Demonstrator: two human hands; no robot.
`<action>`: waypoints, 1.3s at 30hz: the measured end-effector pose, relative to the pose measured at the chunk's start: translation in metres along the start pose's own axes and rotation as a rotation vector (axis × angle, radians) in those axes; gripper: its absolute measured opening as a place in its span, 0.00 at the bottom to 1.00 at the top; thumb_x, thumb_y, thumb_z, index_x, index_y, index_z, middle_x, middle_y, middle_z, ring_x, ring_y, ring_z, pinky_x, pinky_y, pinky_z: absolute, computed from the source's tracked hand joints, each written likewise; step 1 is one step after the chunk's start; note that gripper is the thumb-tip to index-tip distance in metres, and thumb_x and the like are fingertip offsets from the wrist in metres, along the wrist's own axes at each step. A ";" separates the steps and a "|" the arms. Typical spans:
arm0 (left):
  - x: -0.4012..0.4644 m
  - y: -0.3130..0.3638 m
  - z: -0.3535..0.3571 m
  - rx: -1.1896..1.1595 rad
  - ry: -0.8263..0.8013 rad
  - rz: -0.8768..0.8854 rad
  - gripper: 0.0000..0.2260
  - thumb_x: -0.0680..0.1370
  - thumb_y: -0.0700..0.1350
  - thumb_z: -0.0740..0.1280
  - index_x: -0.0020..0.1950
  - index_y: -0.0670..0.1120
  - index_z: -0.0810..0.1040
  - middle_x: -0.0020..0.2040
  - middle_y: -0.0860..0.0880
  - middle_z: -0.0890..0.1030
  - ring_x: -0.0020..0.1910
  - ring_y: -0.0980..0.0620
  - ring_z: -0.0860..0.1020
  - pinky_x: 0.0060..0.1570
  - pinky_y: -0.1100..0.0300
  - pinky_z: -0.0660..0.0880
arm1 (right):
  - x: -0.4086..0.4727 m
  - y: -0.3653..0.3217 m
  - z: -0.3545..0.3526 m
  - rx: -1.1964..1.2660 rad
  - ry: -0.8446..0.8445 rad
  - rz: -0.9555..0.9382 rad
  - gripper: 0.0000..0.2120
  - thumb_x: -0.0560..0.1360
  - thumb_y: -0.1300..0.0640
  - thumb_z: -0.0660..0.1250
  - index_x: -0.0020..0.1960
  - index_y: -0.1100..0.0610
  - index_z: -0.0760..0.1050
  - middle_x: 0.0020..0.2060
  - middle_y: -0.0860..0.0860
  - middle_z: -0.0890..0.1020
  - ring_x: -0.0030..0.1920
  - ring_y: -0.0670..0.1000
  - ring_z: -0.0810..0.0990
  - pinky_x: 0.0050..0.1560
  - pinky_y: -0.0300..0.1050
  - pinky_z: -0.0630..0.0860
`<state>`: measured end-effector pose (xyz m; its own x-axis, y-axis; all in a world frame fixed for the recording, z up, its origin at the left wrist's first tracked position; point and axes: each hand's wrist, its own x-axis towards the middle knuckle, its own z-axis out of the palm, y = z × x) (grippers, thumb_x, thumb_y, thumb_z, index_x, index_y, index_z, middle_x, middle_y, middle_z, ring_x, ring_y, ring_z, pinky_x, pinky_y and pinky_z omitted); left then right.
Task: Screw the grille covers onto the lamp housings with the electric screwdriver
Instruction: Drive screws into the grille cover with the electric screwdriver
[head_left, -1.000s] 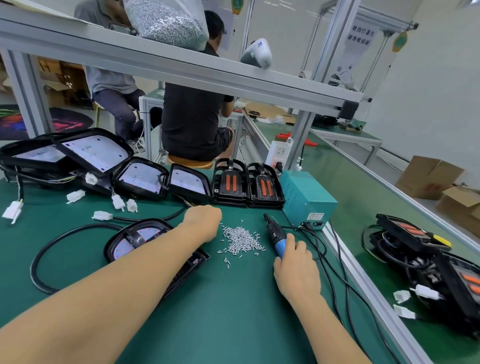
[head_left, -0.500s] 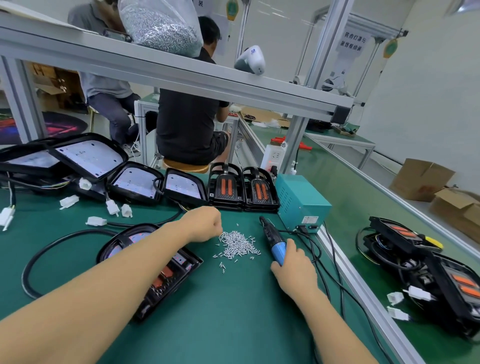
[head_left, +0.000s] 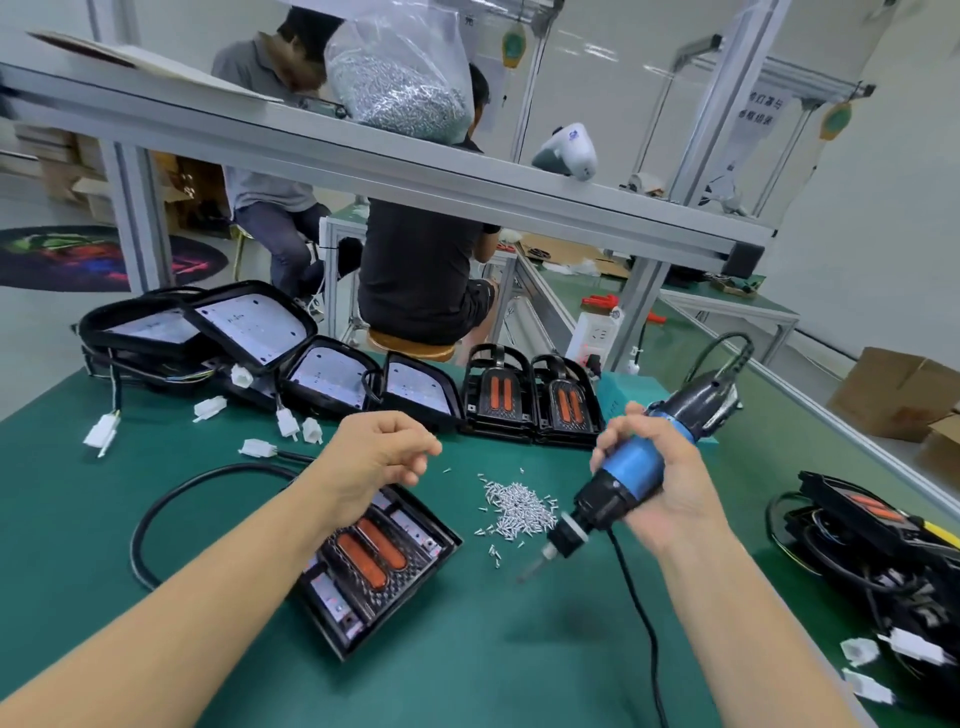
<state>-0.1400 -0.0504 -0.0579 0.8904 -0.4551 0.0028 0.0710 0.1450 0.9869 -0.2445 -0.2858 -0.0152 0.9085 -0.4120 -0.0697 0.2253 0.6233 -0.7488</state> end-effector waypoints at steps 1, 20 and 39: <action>-0.002 0.001 -0.002 -0.031 0.004 0.001 0.06 0.70 0.33 0.71 0.35 0.40 0.79 0.29 0.45 0.77 0.26 0.53 0.73 0.26 0.65 0.72 | -0.002 0.002 0.010 0.039 -0.007 -0.027 0.12 0.65 0.66 0.67 0.46 0.56 0.74 0.30 0.51 0.76 0.28 0.48 0.75 0.32 0.39 0.76; -0.053 -0.003 -0.028 -0.329 -0.051 0.042 0.07 0.63 0.37 0.74 0.39 0.45 0.85 0.36 0.48 0.81 0.34 0.55 0.78 0.38 0.66 0.76 | -0.026 0.038 0.099 0.356 -0.099 -0.337 0.09 0.67 0.64 0.68 0.45 0.54 0.73 0.29 0.47 0.74 0.28 0.45 0.73 0.38 0.38 0.75; -0.066 -0.003 -0.022 -0.424 -0.008 0.057 0.06 0.63 0.37 0.72 0.38 0.43 0.85 0.32 0.47 0.79 0.30 0.55 0.75 0.34 0.66 0.75 | -0.037 0.040 0.111 0.298 -0.167 -0.386 0.08 0.71 0.66 0.63 0.44 0.53 0.73 0.28 0.46 0.74 0.28 0.44 0.73 0.37 0.36 0.74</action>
<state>-0.1892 -0.0013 -0.0644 0.8947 -0.4428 0.0581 0.2023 0.5178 0.8312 -0.2301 -0.1725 0.0306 0.7779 -0.5527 0.2990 0.6235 0.6193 -0.4772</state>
